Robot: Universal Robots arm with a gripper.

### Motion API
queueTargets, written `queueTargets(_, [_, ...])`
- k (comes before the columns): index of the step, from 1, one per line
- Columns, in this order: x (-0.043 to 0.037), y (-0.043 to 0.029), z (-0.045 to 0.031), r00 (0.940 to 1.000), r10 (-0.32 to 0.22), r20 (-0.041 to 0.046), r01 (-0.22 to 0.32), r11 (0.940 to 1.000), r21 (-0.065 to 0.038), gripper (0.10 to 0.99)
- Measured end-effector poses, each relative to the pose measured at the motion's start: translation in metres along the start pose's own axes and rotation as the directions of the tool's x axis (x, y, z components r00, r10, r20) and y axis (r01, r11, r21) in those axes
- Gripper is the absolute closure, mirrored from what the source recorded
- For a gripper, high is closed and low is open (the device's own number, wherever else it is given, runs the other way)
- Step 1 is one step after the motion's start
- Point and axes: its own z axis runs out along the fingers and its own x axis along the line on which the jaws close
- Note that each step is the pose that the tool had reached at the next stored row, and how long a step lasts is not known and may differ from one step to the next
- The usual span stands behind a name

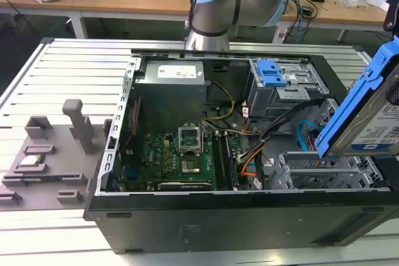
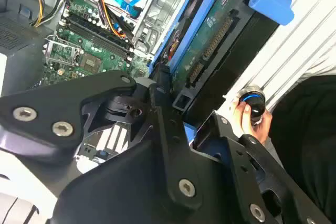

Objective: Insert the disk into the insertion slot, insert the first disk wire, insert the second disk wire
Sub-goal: 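Insert the disk into the insertion slot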

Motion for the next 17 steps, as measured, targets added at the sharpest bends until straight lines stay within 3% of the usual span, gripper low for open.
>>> queueTargets(3, [0.0, -0.0003, 0.0076, 1.0, 0.0, 0.0002, 0.0, 1.0, 0.0, 0.722])
queueTargets(10, [-0.0003, -0.0005, 0.0122, 1.0, 0.0, 0.0002, 0.0, 1.0, 0.0, 0.722])
queueTargets(17, [-0.0014, -0.0008, 0.0216, 1.0, 0.001, 0.0001, -0.001, 1.0, 0.0, 0.722])
